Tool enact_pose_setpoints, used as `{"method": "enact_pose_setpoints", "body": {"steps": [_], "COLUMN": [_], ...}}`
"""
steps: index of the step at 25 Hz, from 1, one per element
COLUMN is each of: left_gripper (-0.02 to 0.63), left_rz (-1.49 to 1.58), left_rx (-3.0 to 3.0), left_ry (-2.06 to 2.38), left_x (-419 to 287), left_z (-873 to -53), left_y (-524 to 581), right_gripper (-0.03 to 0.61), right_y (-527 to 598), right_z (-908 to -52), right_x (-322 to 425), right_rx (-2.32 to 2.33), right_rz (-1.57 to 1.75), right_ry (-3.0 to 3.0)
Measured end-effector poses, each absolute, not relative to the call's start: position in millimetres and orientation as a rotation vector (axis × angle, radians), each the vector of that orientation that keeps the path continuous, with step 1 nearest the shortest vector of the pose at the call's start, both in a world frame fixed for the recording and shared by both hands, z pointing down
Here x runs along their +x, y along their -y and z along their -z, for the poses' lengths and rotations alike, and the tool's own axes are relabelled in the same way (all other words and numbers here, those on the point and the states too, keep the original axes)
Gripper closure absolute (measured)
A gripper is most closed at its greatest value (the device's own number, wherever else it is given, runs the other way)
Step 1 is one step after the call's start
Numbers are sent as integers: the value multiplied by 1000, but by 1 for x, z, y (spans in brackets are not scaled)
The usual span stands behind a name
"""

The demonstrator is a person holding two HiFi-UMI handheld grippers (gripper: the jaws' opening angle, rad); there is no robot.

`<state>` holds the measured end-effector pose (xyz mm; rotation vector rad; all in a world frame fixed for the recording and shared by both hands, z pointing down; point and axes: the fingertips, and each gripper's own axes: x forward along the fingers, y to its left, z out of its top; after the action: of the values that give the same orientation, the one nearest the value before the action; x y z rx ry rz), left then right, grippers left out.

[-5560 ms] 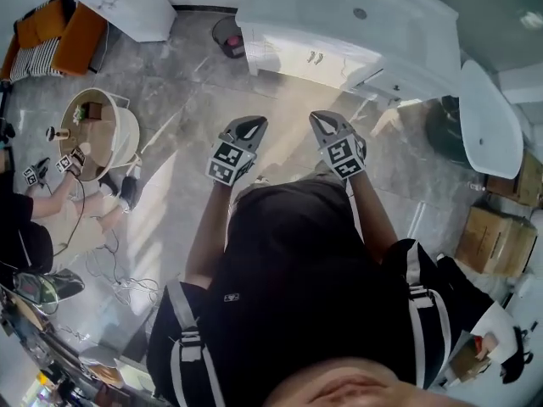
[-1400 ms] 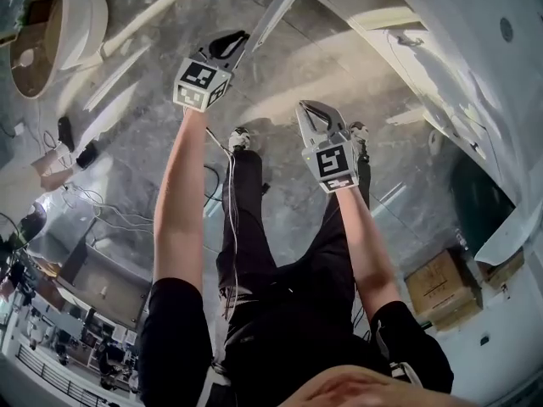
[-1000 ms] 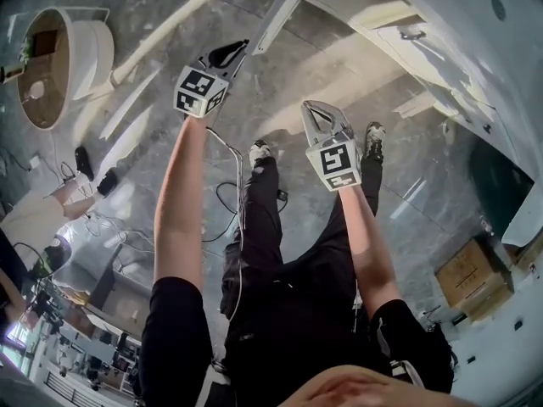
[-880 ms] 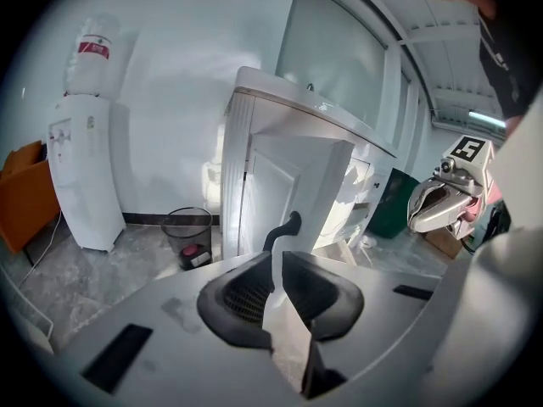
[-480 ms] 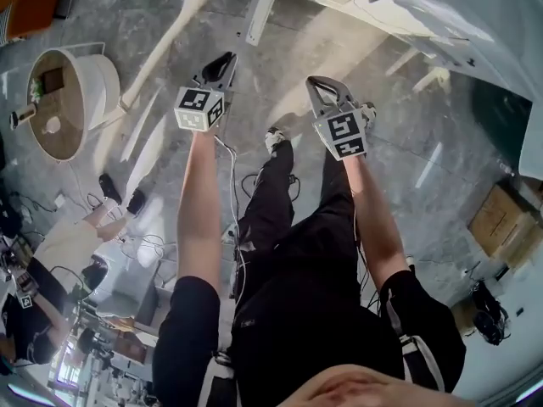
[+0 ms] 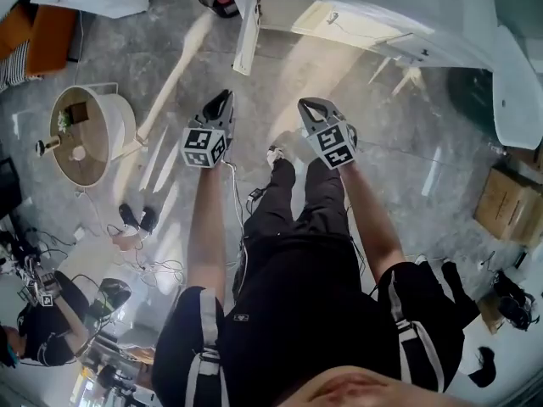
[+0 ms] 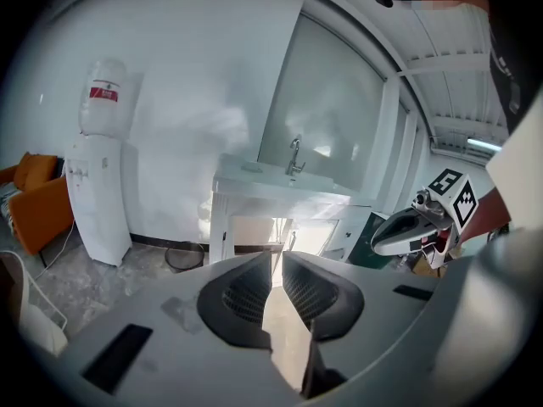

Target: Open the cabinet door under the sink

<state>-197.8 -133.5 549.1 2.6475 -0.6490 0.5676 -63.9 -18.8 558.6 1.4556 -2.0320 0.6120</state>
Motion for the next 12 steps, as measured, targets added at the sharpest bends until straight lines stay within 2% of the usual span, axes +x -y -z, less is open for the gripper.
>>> {"method": "enact_pose_setpoints", "body": {"steps": [12], "left_gripper": [568], "left_rz": [-560], "left_rx": [2728], "left_ry": [599], "left_x": [-159], "left_z": [-449], "left_y": [53], "right_gripper": [518], "right_y": [-26], "right_z": [-467], "right_x": [-61], "right_rx": [1448], "right_rz": [-530], "right_ry": [2114]}}
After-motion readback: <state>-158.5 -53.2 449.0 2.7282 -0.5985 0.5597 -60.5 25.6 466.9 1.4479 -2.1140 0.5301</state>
